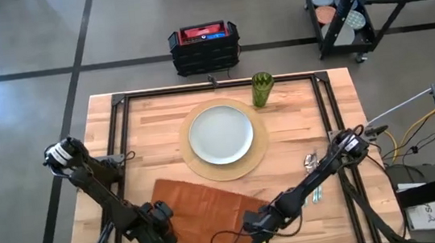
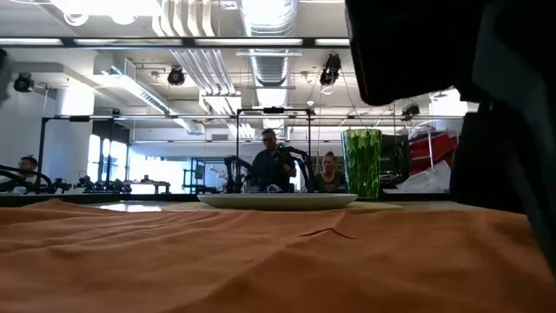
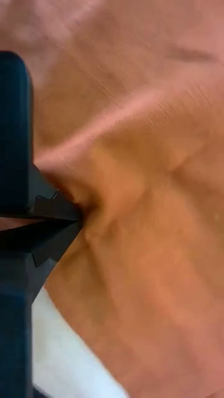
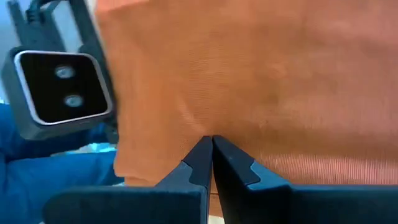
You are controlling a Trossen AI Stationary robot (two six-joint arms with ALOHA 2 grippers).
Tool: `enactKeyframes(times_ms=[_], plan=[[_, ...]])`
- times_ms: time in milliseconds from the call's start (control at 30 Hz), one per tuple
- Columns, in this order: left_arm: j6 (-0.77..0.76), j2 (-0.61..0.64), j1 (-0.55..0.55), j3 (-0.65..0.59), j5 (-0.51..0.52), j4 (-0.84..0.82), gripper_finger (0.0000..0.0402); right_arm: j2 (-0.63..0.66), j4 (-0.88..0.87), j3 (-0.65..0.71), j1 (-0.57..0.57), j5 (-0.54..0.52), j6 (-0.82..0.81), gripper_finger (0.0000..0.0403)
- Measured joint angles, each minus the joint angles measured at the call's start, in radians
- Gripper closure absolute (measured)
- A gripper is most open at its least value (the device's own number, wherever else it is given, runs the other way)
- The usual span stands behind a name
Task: Set table place
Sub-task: Fold the orange table napkin
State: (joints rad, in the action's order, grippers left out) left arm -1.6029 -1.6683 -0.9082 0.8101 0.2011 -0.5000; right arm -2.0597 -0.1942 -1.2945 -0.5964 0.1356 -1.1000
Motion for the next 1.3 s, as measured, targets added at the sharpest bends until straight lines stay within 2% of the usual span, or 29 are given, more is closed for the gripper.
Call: enactKeyframes(times_ms=[200,400,567,700,767,867,1033,1200,1300], plan=[[0.060,0.059,0.088,-0.073,0.178,-0.028,0.0401,-0.069,-0.002,-0.135,0.056,-0.004,0.092,0.0403],[0.153,0.177,0.174,-0.104,0.182,-0.049,0.0402,-0.103,-0.117,-0.316,0.127,-0.012,0.240,0.0403],[0.127,0.297,0.128,-0.049,0.174,-0.142,0.0402,-0.060,-0.475,-0.463,0.143,-0.108,0.421,0.0403],[-0.018,0.354,0.034,0.050,0.179,-0.342,0.0402,-0.035,-0.830,-0.534,0.134,-0.193,0.561,0.0403],[-0.109,0.357,-0.028,0.112,0.222,-0.413,0.0402,-0.019,-0.945,-0.533,0.120,-0.243,0.615,0.0403],[-0.197,0.316,-0.100,0.220,0.351,-0.419,0.0402,0.041,-0.993,-0.480,0.097,-0.275,0.687,0.0403],[-0.256,0.110,-0.115,0.433,0.357,-0.505,0.0401,0.194,-0.872,-0.278,0.066,-0.239,0.763,0.0384],[-0.286,-0.139,-0.093,0.705,0.356,-0.601,0.0401,0.393,-0.586,0.036,0.072,-0.088,0.720,0.0317],[-0.312,-0.261,-0.070,0.867,0.356,-0.659,0.0401,0.481,-0.442,0.201,0.072,-0.050,0.658,0.0269]])
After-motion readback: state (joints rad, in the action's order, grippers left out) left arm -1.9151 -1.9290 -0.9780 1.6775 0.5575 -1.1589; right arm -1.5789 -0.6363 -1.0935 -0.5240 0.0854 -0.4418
